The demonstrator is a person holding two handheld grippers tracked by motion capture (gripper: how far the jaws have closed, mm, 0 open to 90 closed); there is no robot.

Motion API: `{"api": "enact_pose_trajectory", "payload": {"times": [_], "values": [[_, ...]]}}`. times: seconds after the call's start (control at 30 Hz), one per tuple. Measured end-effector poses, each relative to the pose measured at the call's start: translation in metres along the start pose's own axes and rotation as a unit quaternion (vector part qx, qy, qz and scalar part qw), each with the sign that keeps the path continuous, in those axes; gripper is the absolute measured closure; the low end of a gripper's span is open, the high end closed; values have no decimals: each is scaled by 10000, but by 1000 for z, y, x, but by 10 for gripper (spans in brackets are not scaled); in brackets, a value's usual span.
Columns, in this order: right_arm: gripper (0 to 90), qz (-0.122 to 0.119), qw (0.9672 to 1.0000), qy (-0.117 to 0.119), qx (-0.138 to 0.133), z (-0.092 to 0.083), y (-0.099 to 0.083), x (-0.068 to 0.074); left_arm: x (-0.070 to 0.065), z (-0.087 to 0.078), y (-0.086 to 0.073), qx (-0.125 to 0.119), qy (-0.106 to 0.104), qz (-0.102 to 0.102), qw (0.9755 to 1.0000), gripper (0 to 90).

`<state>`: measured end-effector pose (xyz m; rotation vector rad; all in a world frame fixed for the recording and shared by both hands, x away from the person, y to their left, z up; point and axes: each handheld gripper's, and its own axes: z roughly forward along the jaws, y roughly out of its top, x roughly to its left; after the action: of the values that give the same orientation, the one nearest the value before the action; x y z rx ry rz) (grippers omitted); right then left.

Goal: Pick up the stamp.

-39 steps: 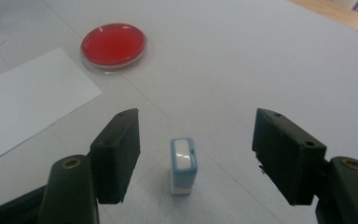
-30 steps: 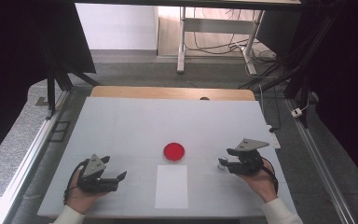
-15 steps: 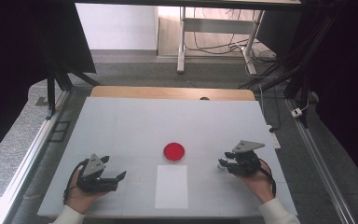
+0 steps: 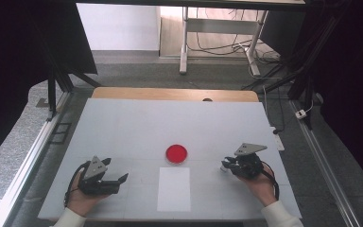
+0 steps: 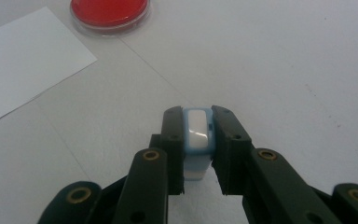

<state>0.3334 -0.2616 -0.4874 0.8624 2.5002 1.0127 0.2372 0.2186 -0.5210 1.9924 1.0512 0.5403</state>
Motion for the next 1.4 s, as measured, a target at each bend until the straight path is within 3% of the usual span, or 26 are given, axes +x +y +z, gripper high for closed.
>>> {"api": "enact_pose_trajectory", "payload": {"times": [0.2, 0.37, 0.5, 0.6, 0.9, 1.2, 1.4], "values": [[749, 28, 10000, -7, -51, -1, 0, -1, 0, 0, 0, 7, 0, 3, 10000, 144], [749, 26, 9996, -69, -262, -6, 1, -1, 0, 0, 0, 21, 0, 10, 10000, 144], [749, 141, 9990, -111, -414, -11, 1, -2, 0, 1, -1, 26, 5, 11, 10000, 145], [749, 357, 9978, -80, -550, -13, 1, -4, 0, 1, -1, 28, 13, -1, 10000, 145], [750, 427, 9960, -159, -765, -20, 3, -3, 0, 2, -1, 42, 33, -5, 10000, 146], [750, 543, 9920, -86, -1136, -29, 10, 0, 1, 3, -1, 58, 40, -10, 10000, 147], [750, 660, 9875, 63, -1429, -38, 17, 3, 0, 3, -1, 63, 52, -10, 10000, 148]]}}
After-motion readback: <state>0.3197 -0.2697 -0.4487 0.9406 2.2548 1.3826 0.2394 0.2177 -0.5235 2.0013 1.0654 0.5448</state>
